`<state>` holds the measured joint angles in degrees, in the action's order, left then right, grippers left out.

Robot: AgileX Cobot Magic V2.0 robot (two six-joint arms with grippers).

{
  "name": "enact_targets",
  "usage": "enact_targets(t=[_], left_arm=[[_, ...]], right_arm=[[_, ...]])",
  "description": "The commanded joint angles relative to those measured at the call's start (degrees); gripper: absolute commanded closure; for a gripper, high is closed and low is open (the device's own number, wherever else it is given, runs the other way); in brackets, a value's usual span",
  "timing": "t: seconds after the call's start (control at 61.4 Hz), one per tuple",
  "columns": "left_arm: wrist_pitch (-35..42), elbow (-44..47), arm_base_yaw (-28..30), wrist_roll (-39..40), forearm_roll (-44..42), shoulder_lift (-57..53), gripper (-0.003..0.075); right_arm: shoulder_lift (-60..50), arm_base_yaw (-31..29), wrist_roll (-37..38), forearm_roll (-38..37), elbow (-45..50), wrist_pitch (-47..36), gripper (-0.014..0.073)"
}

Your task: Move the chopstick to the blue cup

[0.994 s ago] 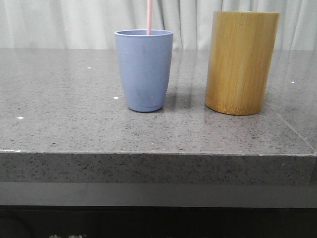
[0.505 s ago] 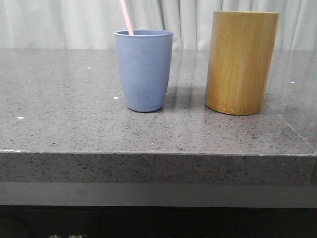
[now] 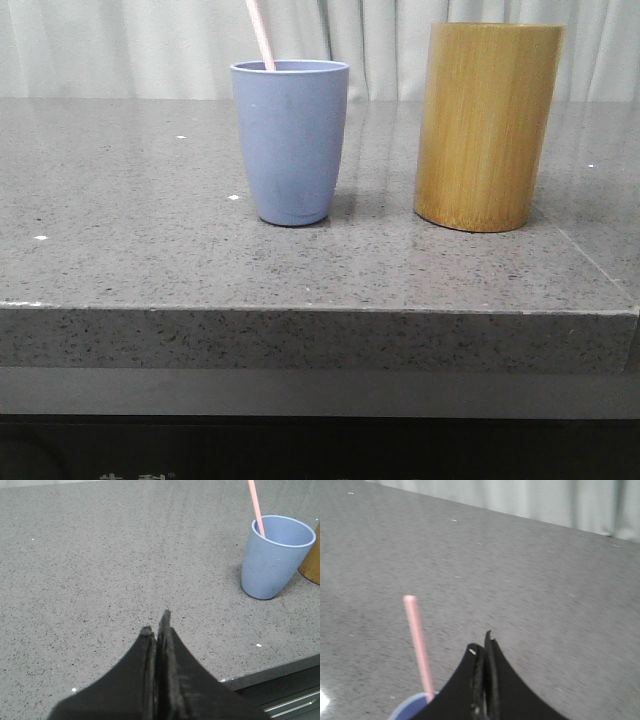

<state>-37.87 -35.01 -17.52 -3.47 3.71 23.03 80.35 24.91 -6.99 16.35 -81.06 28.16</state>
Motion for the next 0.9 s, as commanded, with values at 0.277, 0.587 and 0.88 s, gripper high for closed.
enact_targets(t=[0.277, 0.587, 0.88], left_arm=[[4.4, -1.5, 0.0, 0.5, 0.2, 0.5, 0.0739], [4.4, -1.5, 0.0, 0.5, 0.2, 0.5, 0.0739], [4.4, -1.5, 0.0, 0.5, 0.2, 0.5, 0.0739]], right_arm=[[-18.8, -18.4, -0.6, -3.1, 9.5, 1.6, 0.0711], [-37.2, -21.3, -0.6, -2.6, 31.1, -6.5, 0.0711], [-55.5, -21.3, -0.6, -2.0, 49.2, -10.5, 0.0711]])
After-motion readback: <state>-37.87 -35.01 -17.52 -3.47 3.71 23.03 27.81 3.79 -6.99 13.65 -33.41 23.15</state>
